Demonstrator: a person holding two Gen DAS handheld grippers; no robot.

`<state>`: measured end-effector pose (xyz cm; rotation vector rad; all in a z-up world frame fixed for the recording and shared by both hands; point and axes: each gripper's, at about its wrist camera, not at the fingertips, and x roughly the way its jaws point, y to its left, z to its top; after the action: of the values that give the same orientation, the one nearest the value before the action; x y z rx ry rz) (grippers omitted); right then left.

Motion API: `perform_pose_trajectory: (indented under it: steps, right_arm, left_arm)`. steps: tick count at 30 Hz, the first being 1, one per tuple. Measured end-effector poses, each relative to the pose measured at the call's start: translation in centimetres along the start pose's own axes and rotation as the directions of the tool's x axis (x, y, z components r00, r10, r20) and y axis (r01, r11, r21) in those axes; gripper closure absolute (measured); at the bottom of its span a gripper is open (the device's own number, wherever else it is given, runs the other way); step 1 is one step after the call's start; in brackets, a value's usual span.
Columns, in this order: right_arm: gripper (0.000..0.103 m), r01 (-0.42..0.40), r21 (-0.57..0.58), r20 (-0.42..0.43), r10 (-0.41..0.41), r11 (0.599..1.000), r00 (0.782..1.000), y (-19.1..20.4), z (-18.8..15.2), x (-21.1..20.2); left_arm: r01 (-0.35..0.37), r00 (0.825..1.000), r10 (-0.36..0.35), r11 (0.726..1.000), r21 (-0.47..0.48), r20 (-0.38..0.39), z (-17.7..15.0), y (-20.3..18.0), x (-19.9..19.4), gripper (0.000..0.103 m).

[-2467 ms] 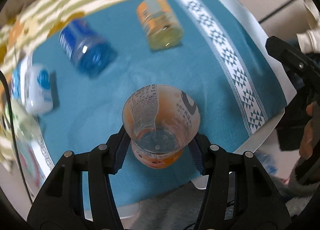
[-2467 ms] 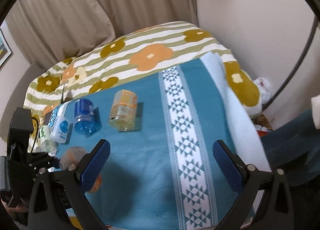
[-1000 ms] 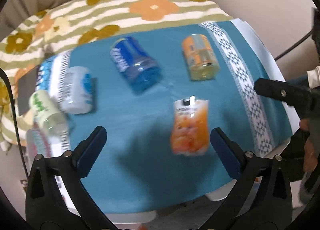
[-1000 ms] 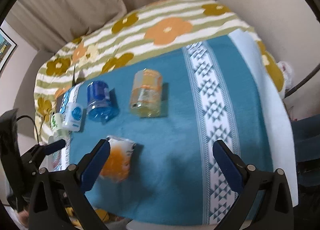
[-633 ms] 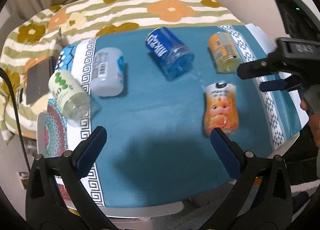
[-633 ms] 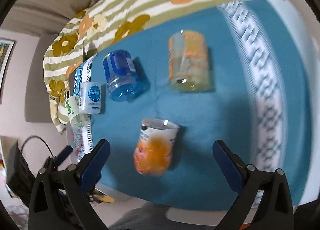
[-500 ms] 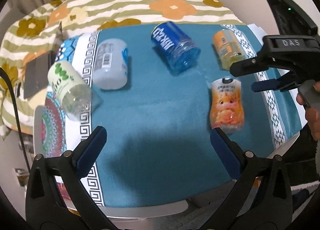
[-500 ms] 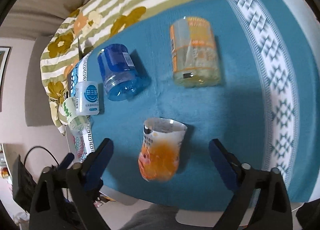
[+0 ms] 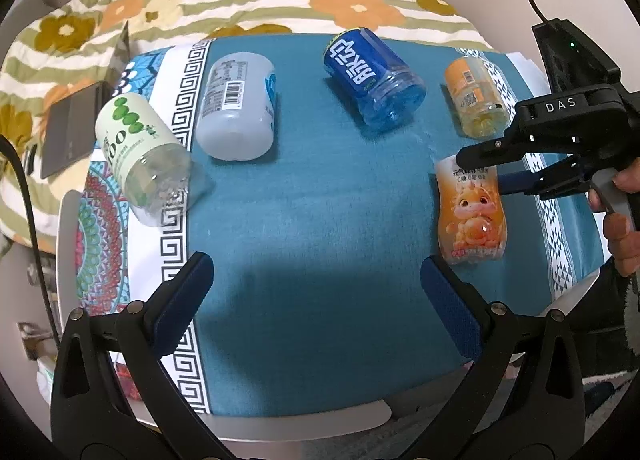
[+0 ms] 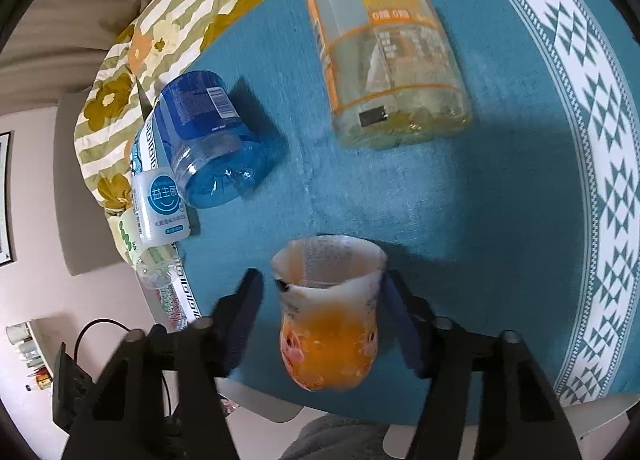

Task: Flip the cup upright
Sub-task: 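Carry the upright cup with the right gripper and lower it onto the cloth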

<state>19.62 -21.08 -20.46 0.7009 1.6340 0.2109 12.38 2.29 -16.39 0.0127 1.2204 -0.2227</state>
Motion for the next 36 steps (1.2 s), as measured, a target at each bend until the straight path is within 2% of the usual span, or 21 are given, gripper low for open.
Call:
perform_pose_trajectory:
  steps: [10, 12, 15, 16, 18, 19, 22, 23, 25, 29, 36]
  right_arm:
    - [0.056, -0.003, -0.051, 0.03, 0.005, 0.999, 1.0, 0.0, -0.8, -0.6]
    - [0.057, -0.009, -0.08, 0.063, 0.014, 0.997, 0.998, 0.5, -1.4, -1.3]
    - [0.057, 0.013, -0.18, 0.189, 0.022, 0.984, 0.982, 2.1, -3.0, -3.6]
    - [0.057, 0.036, -0.209, 0.233, 0.014, 0.977, 0.972, 2.5, -3.5, -4.0]
    - [0.057, 0.09, -0.278, 0.358, 0.016, 0.956, 0.933, 3.4, -5.1, -5.1]
    - [0.057, 0.127, -0.312, 0.434, 0.022, 0.942, 0.901, 3.7, -6.0, -5.4]
    - [0.056, 0.247, -0.37, 0.581, 0.016, 0.896, 0.814, 4.4, -7.7, -4.5]
    - [0.056, 0.281, -0.378, 0.614, 0.012, 0.882, 0.789, 4.5, -8.0, -4.0]
    - [0.056, 0.313, -0.391, 0.654, 0.022, 0.866, 0.757, 4.8, -8.2, -3.1]
    - [0.056, 0.381, -0.42, 0.698, 0.024, 0.824, 0.716, 5.0, -8.3, -1.7]
    - [0.055, 0.508, -0.459, 0.737, -0.008, 0.729, 0.676, 5.9, -9.2, -0.7]
  left_arm:
    - [-0.011, 1.0, 0.011, 1.0, 0.0, 0.011, -0.2, 0.0, -0.7, 0.0]
    - [-0.015, 1.0, 0.015, 1.0, -0.006, 0.02, -0.3, 0.1, -1.2, 0.0]
    - [-0.018, 0.999, 0.019, 1.0, -0.018, 0.035, -0.2, 0.5, -2.0, 0.0]
    - [-0.019, 0.999, 0.019, 1.0, -0.02, 0.038, -0.2, 0.7, -2.2, 0.0]
    - [-0.024, 0.999, 0.025, 0.999, -0.025, 0.045, -0.4, 0.9, -2.5, 0.0]
    - [-0.025, 0.999, 0.026, 0.999, -0.026, 0.044, -0.5, 1.0, -2.6, 0.0]
    - [-0.038, 0.999, 0.039, 0.999, -0.016, 0.036, -1.1, 1.0, -2.5, 0.0]
    - [-0.05, 0.998, 0.05, 0.999, -0.005, 0.034, -1.4, 1.0, -2.4, 0.0]
    - [-0.069, 0.997, 0.069, 0.998, 0.012, 0.028, -2.0, 0.8, -2.2, 0.0]
    - [-0.095, 0.995, 0.095, 0.995, 0.036, 0.006, -3.4, 0.9, -1.5, 0.0]
    - [-0.104, 0.995, 0.104, 0.993, 0.048, -0.009, -4.9, 0.7, -1.1, 0.0]
